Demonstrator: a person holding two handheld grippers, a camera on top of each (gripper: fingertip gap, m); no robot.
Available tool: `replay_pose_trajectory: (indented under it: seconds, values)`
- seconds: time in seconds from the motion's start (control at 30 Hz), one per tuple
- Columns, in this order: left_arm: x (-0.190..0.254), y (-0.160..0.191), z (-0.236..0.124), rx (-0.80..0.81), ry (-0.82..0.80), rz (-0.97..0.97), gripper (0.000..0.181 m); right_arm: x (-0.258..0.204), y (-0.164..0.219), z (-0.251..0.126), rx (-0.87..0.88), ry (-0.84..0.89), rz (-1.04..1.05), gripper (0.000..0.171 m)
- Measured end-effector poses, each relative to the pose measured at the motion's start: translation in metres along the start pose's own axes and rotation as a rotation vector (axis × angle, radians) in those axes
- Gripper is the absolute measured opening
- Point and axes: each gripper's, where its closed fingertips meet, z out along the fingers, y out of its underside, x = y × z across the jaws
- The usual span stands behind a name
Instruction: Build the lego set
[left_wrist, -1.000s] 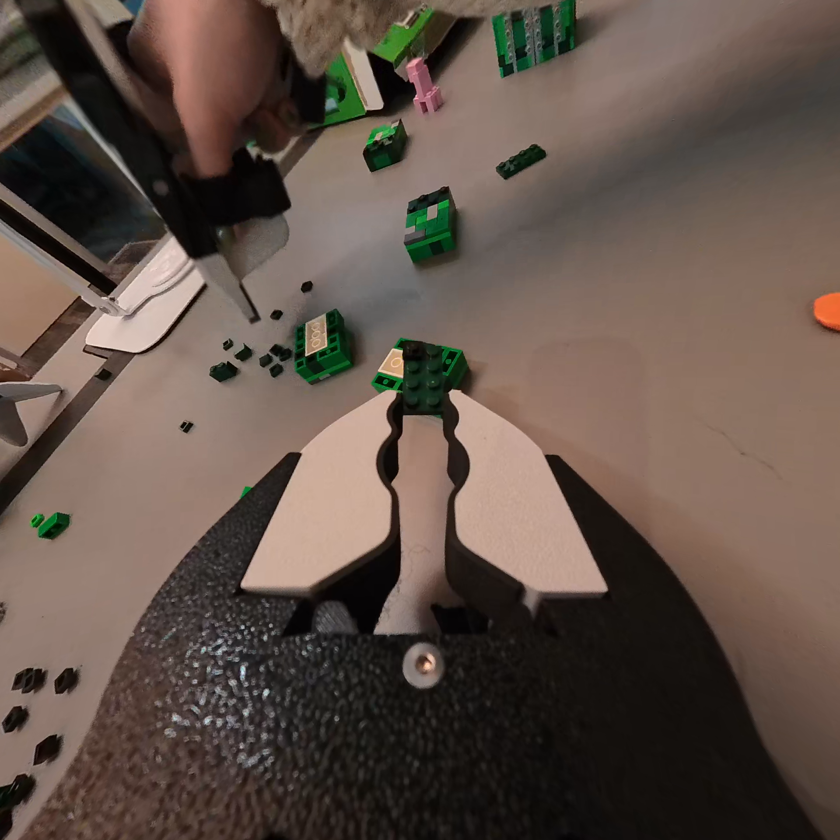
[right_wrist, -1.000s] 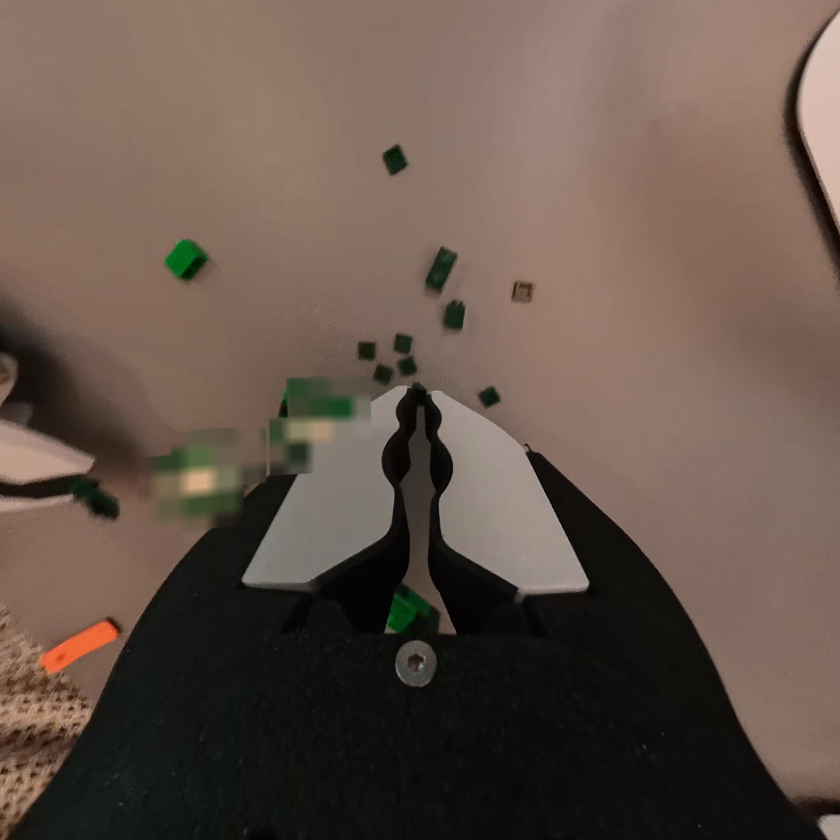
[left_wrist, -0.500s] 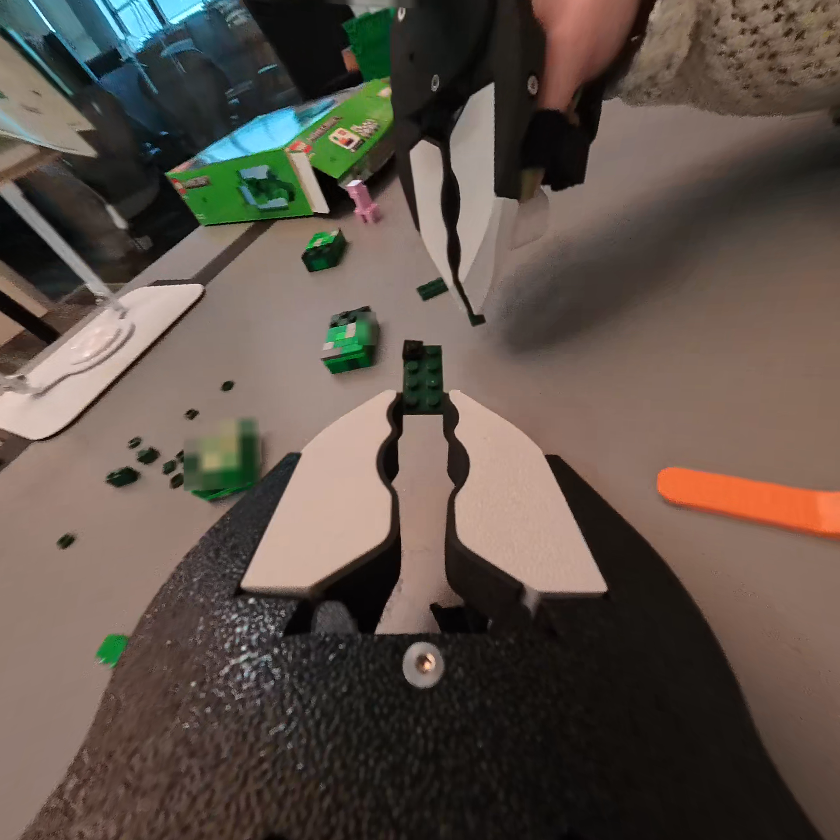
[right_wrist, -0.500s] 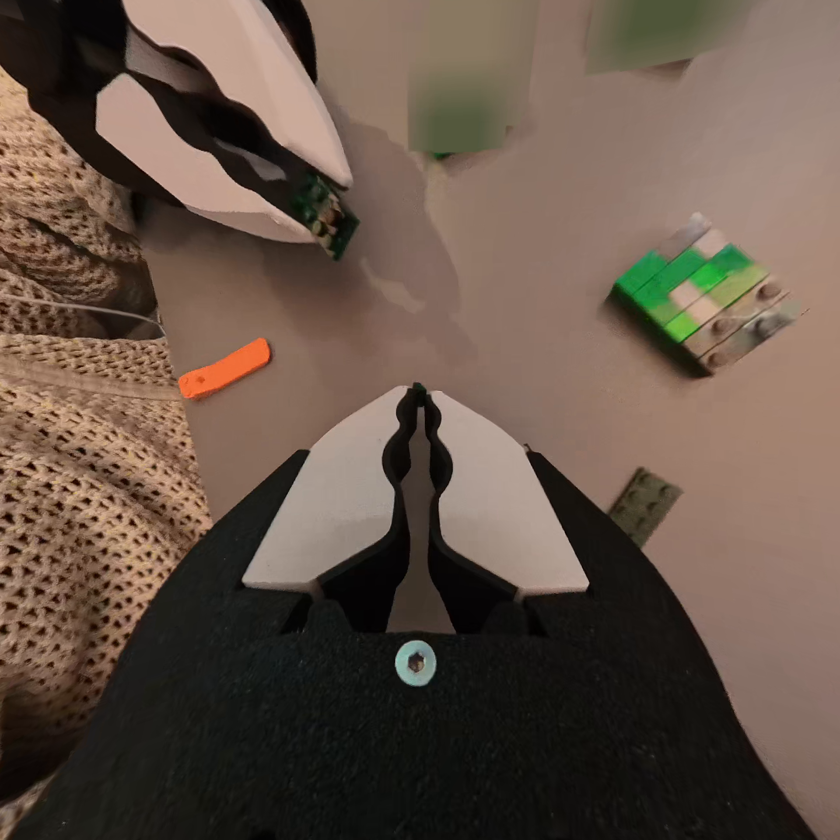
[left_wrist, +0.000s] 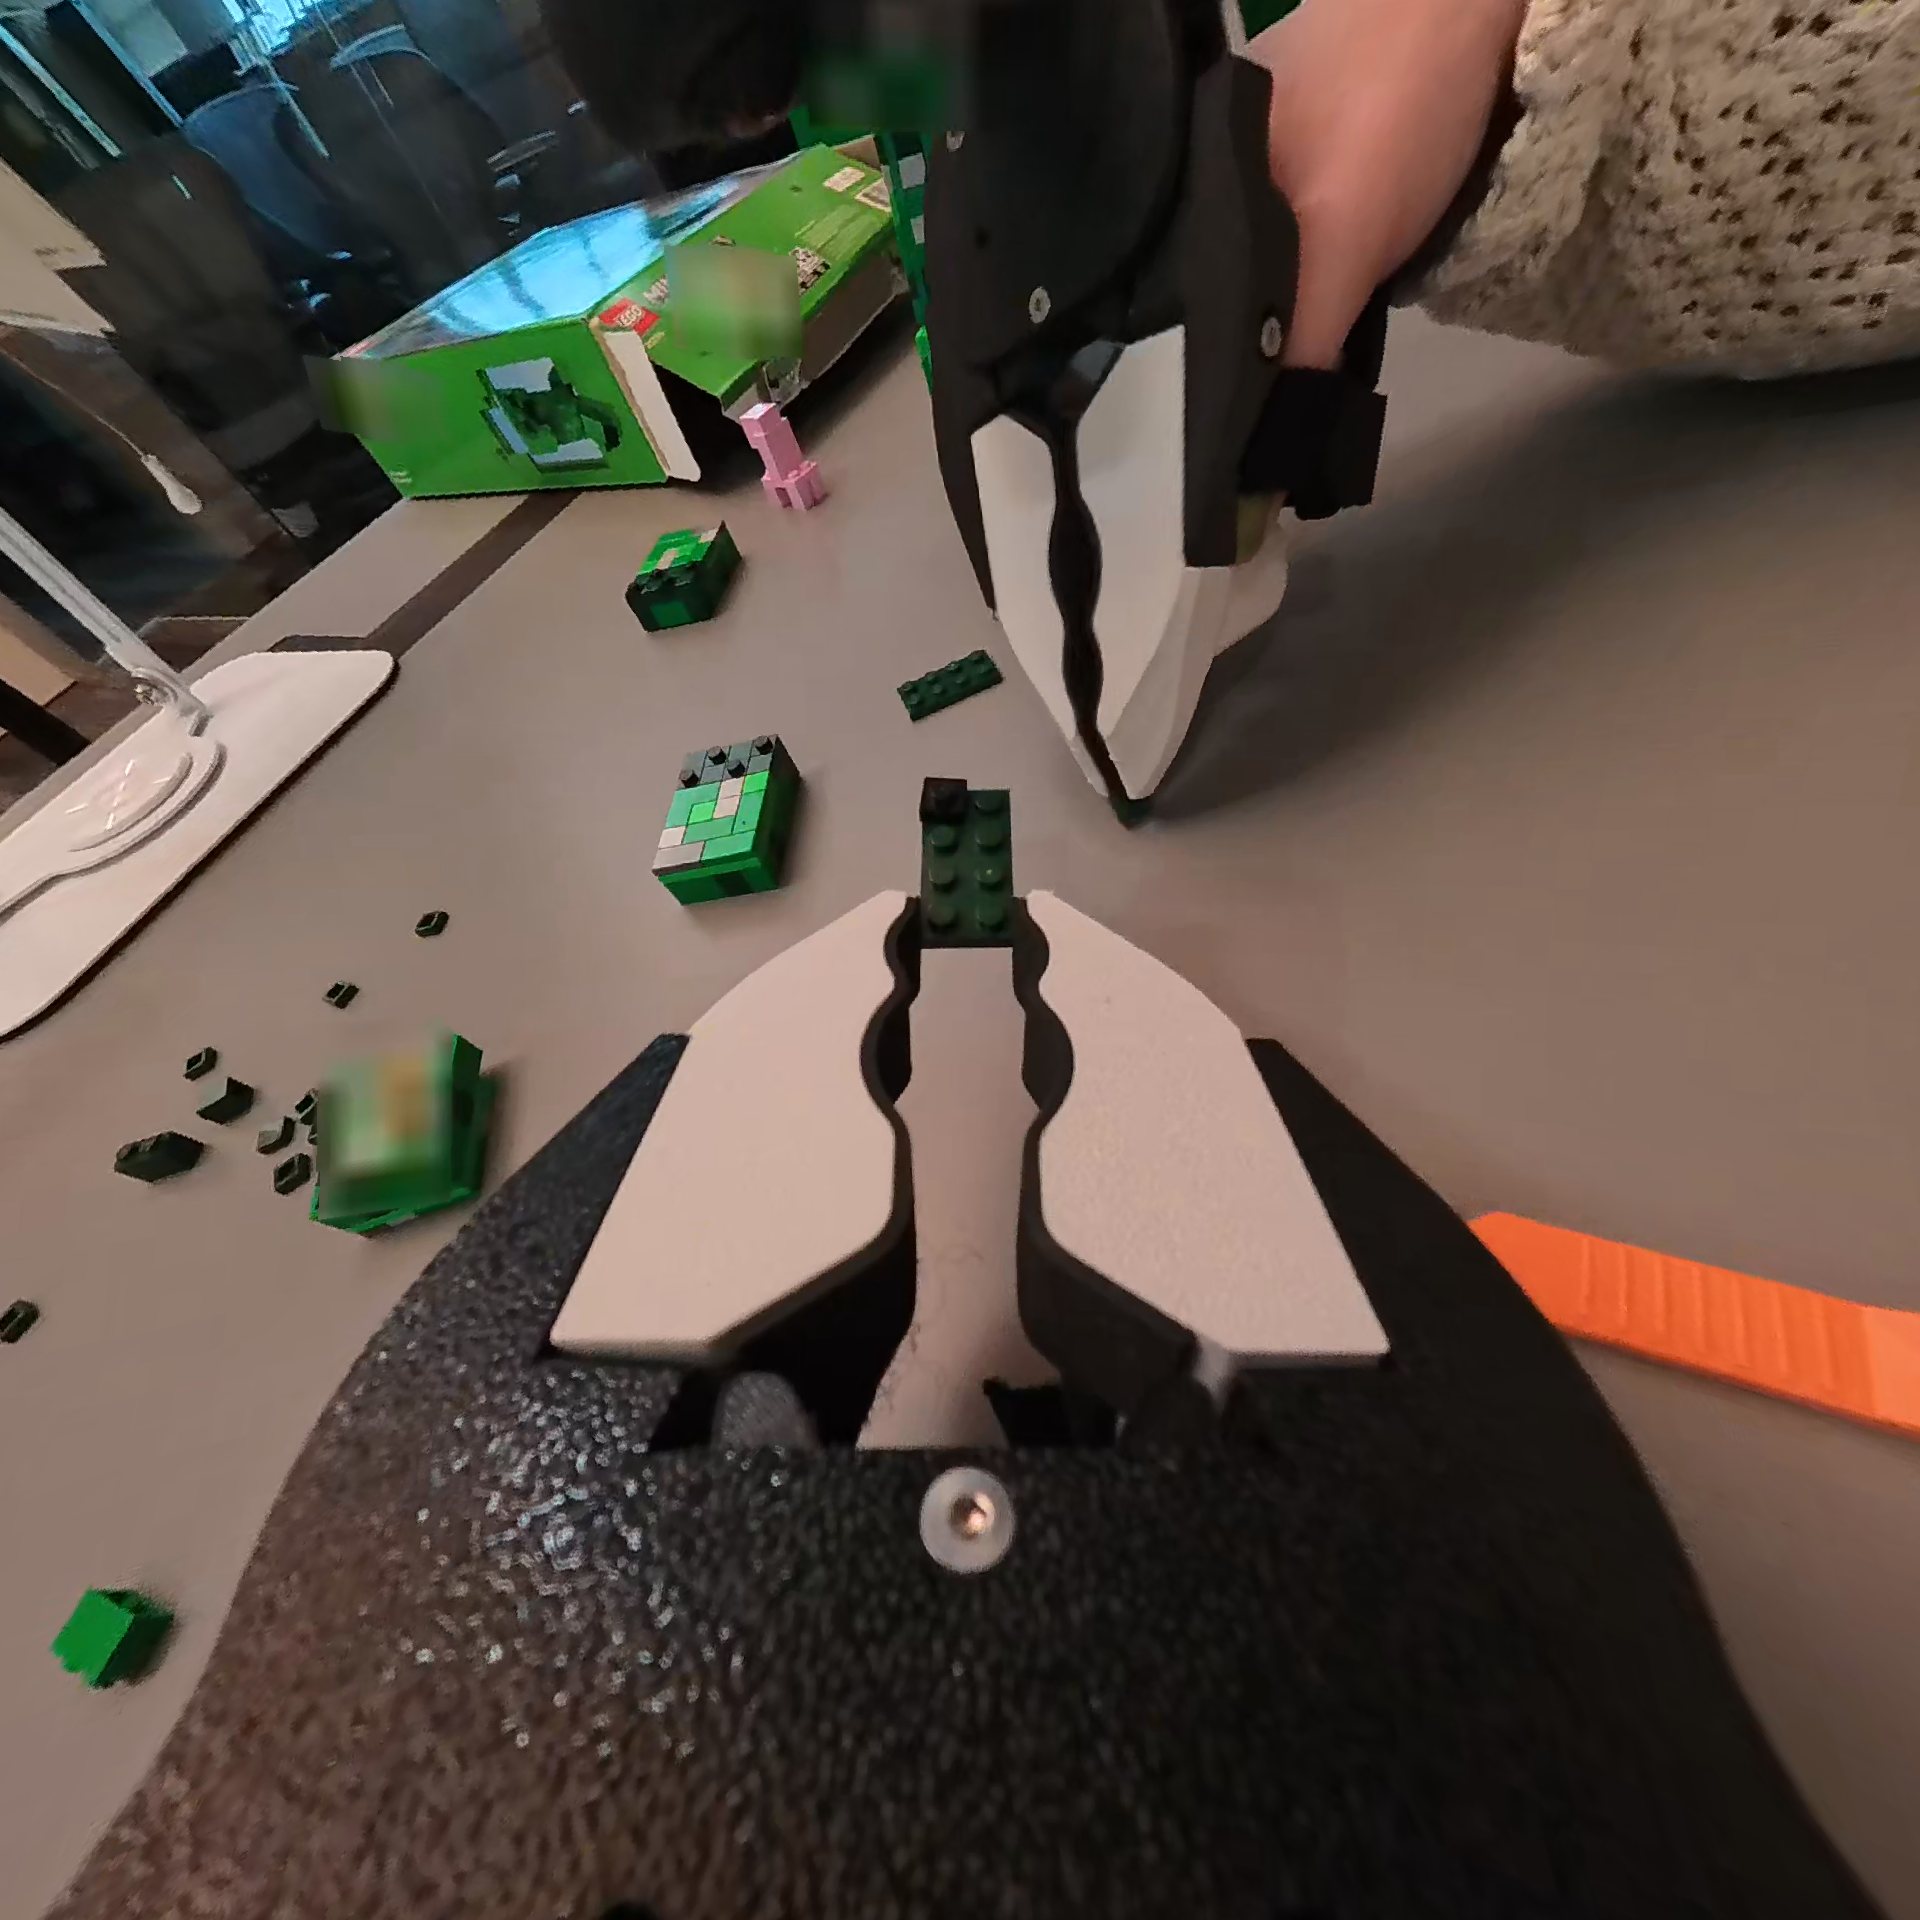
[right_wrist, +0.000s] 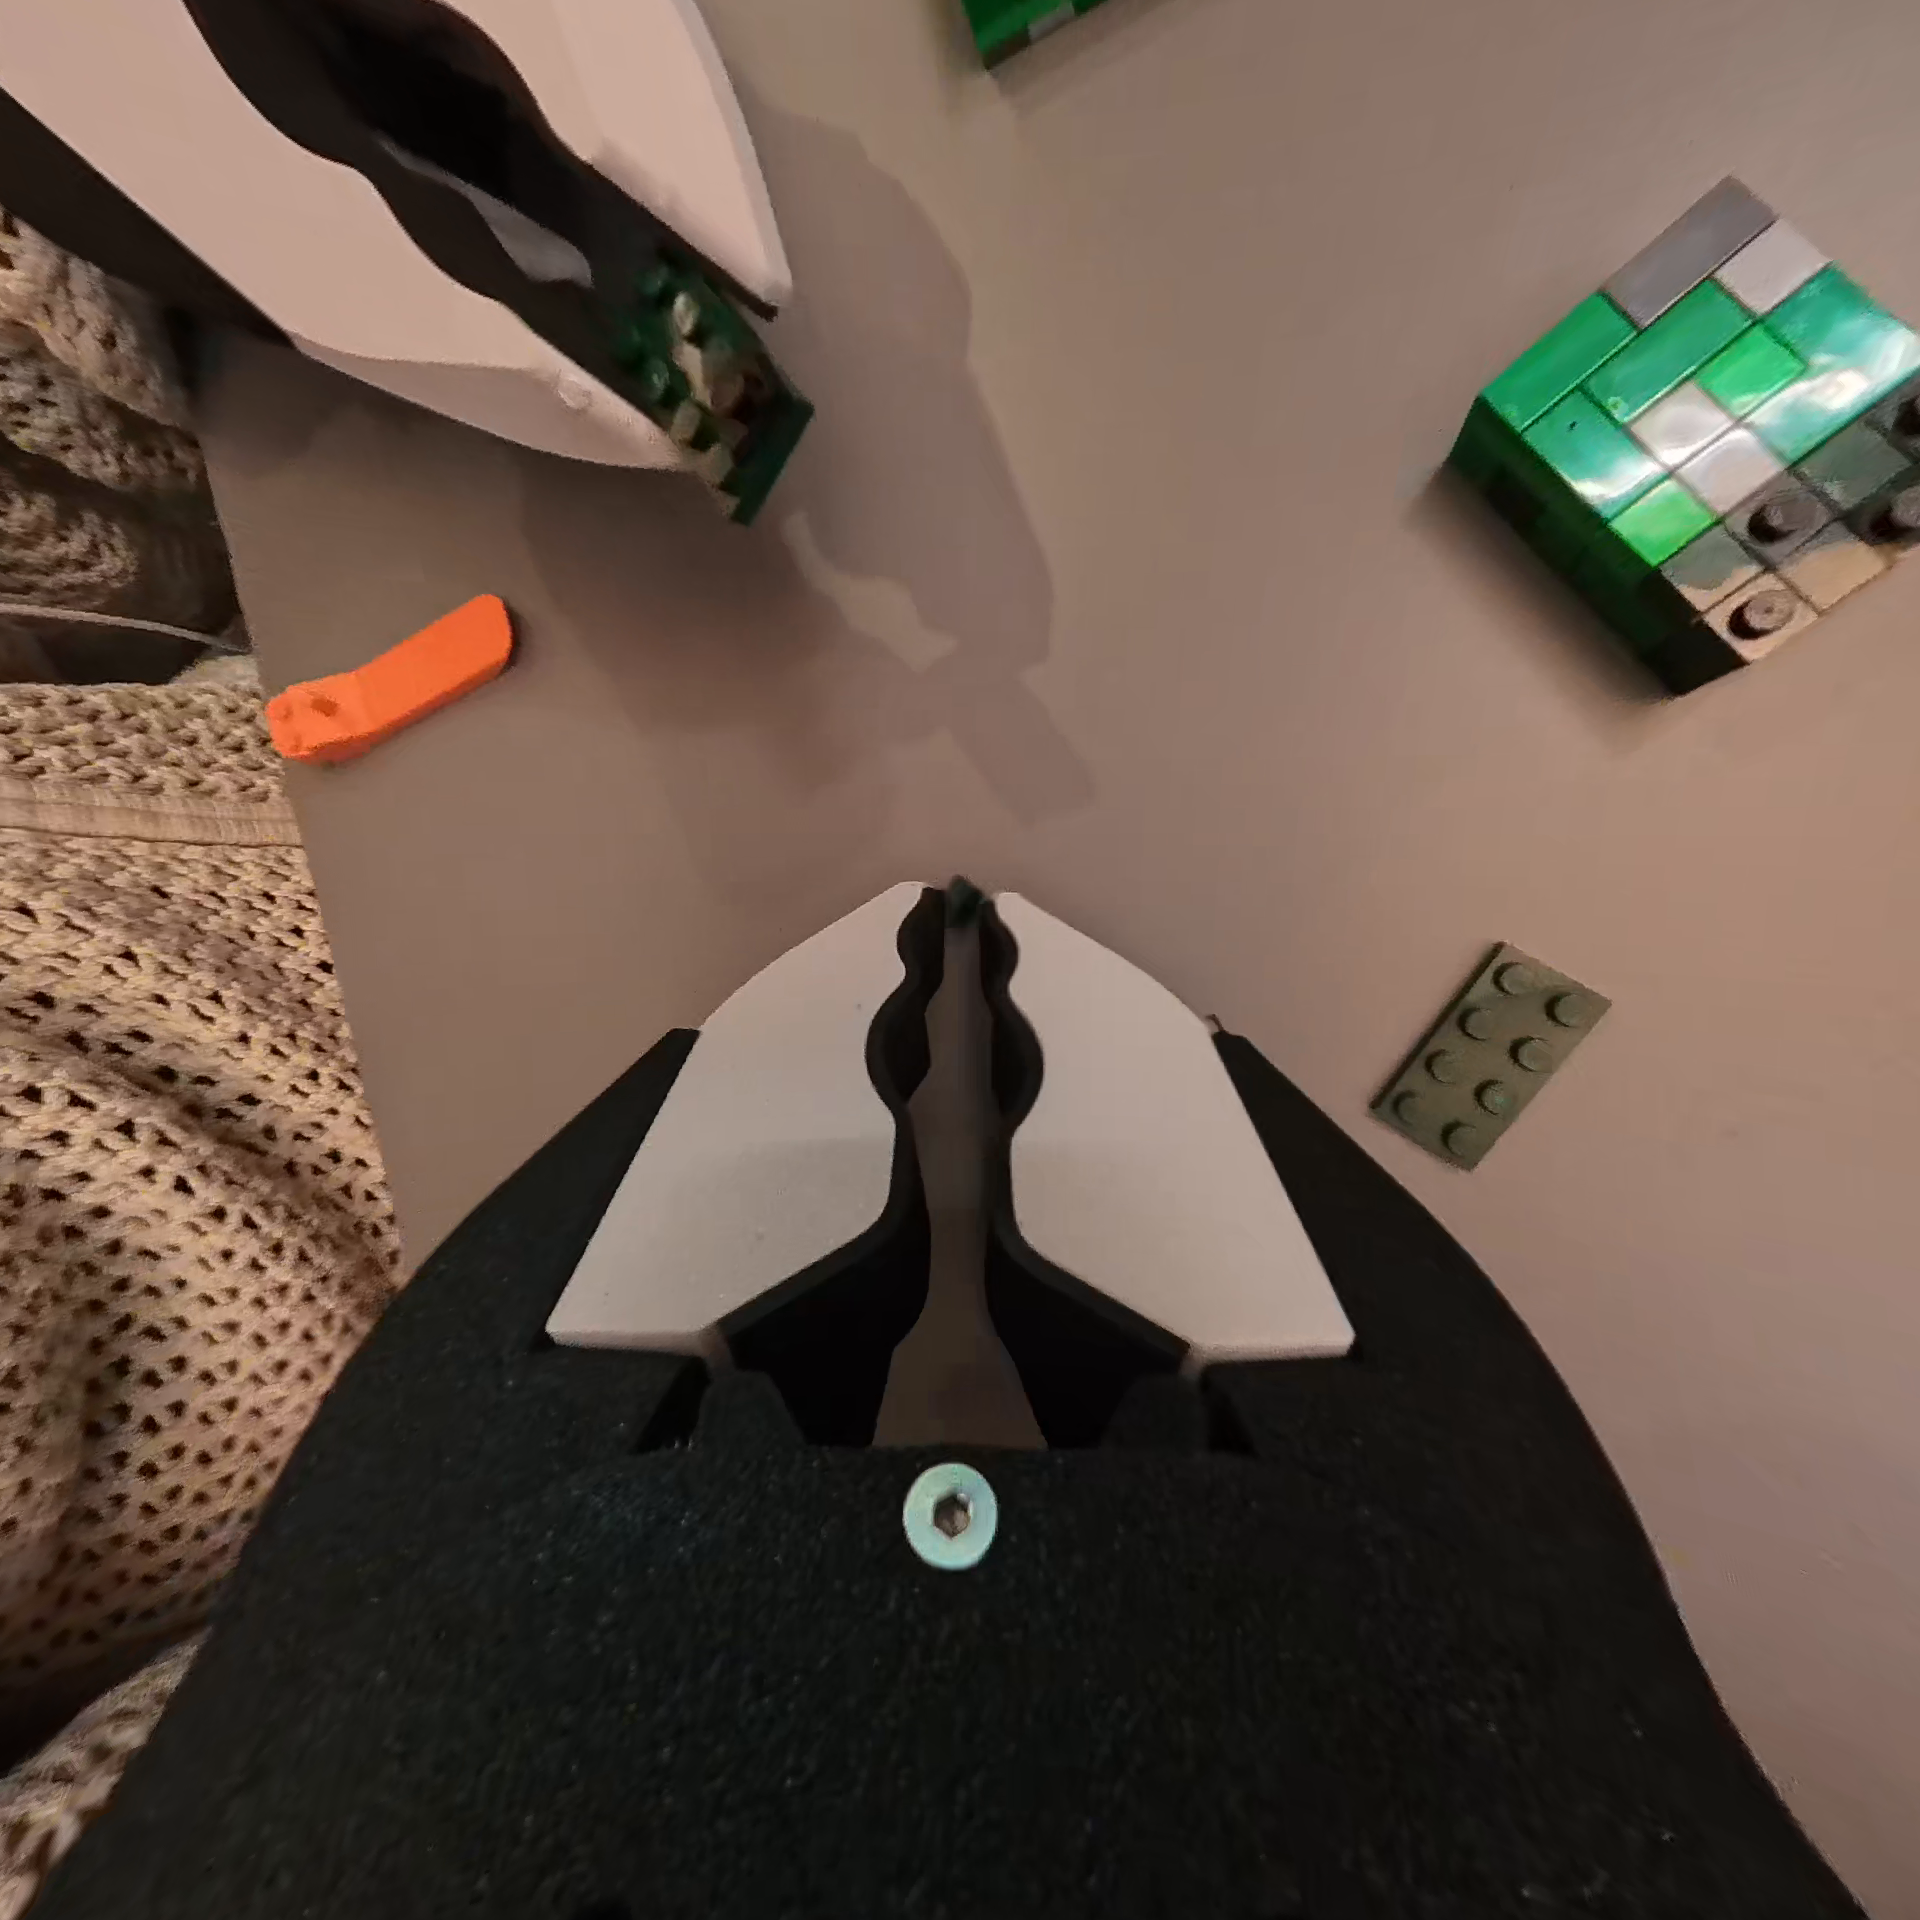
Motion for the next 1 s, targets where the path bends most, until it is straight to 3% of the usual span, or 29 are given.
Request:
replay_pose_trajectory:
  seconds: [0.3,0.47,0.73,0.83,1.0]
  values:
    - [0.000,0.001,0.001,-0.008,-0.004,0.004,0.016,0.003,-0.001,-0.015,0.200,0.142,-0.304,0.014]
    - [-0.007,-0.003,0.001,0.008,-0.050,-0.067,0.016,0.001,0.000,-0.013,0.282,0.184,-0.297,0.015]
    - [-0.006,-0.012,0.005,0.035,-0.085,-0.185,0.016,0.001,0.001,0.000,0.273,0.154,-0.318,0.018]
    - [-0.010,-0.010,0.002,0.027,-0.105,-0.273,0.016,0.004,0.001,0.001,0.242,0.178,-0.336,0.009]
    - [-0.016,0.003,0.007,-0.053,-0.131,-0.492,0.016,0.004,-0.010,-0.001,0.280,0.204,-0.260,0.007]
